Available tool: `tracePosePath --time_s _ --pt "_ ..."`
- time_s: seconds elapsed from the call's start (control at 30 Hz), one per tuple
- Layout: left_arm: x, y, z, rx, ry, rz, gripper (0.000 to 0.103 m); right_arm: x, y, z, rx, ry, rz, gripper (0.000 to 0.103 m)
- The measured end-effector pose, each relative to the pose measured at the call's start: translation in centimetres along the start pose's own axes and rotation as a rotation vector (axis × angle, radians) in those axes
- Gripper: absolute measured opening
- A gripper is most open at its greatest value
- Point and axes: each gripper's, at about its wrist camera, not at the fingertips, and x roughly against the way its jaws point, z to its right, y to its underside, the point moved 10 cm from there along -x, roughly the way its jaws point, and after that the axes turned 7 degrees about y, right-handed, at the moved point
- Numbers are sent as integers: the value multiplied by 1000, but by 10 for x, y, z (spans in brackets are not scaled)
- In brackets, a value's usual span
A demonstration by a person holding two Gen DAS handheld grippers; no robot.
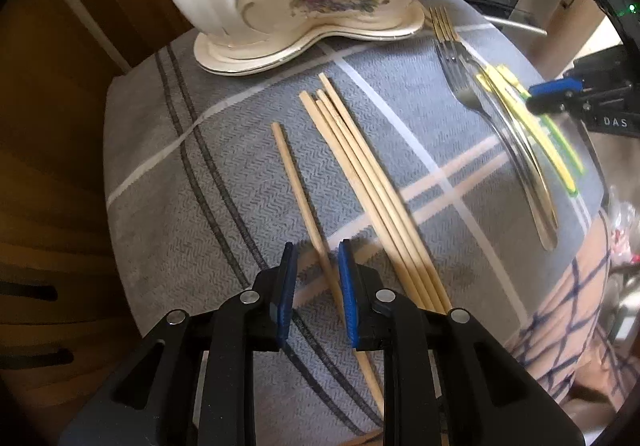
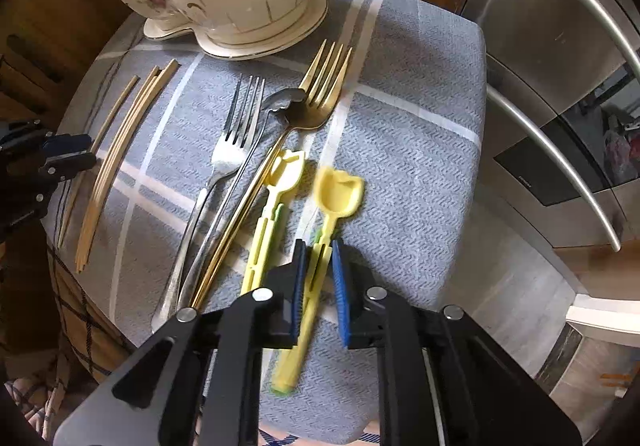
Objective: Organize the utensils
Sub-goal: 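Lower the left tool onto a chopstick while the right tool grasps a yellow tulip spoon, then lift the chopstick and tulip spoon and lower them into the porcelain holder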
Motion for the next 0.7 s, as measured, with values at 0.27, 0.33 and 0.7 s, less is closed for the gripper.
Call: tracePosePath --time_s 0.27,0.33,0.7 --pt "3 -5 -10 72 43 97 5 12 -8 6 -51 -37 89 10" --pt "13 -4 -15 111 80 155 5 24 -8 10 -61 -45 128 10" --pt "140 -35 -18 148 164 594 5 129 -69 13 -164 -199 505 10"
